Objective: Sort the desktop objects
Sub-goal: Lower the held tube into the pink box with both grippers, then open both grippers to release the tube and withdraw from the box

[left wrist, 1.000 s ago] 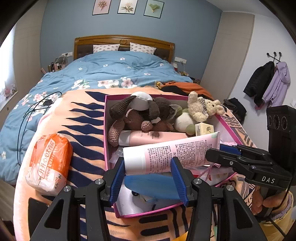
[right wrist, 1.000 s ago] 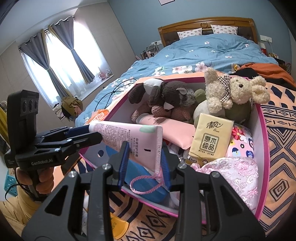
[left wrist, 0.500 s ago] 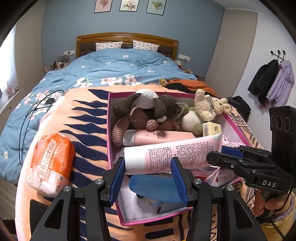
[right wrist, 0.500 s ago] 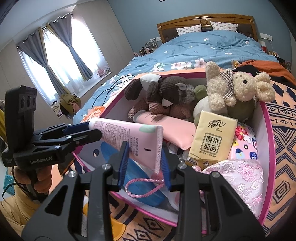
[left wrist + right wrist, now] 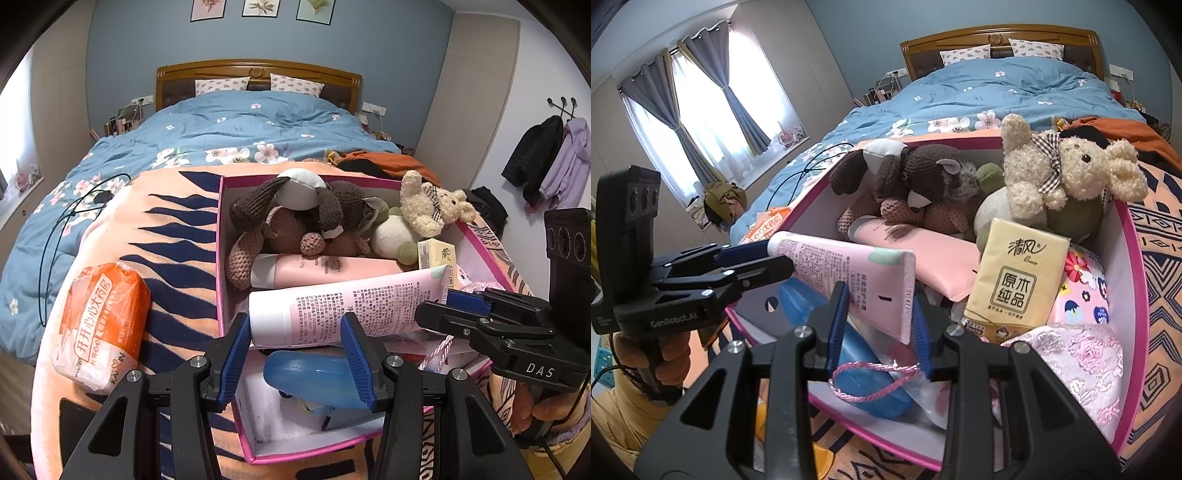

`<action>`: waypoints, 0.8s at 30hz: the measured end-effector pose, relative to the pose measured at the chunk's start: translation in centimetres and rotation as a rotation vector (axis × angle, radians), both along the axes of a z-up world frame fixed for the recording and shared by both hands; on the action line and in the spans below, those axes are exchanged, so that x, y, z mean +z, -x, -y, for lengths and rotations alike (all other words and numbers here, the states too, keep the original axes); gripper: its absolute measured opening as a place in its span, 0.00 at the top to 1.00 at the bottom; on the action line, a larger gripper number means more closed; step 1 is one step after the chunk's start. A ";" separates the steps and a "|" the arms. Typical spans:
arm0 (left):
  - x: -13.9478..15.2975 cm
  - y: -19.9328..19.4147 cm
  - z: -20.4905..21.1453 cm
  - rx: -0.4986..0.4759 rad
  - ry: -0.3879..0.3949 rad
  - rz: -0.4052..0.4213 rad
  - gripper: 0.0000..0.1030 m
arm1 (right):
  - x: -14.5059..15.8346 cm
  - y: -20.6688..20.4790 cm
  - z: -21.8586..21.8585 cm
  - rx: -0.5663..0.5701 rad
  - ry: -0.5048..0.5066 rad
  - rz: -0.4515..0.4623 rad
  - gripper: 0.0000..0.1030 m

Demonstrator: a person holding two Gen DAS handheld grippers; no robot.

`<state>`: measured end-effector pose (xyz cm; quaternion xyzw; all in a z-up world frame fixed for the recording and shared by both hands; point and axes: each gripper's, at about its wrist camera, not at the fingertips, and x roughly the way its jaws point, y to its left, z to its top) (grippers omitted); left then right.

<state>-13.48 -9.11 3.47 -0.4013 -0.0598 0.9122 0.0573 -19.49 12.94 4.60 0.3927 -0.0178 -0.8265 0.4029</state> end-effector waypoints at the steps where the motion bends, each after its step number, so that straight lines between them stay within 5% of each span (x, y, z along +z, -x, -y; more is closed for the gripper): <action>1: -0.1 0.1 0.0 0.001 -0.001 0.002 0.51 | -0.1 0.1 0.0 0.000 -0.002 0.002 0.65; 24: -0.3 0.5 -0.3 0.026 0.053 -0.006 0.51 | -0.8 0.2 1.0 0.002 -0.046 0.003 0.65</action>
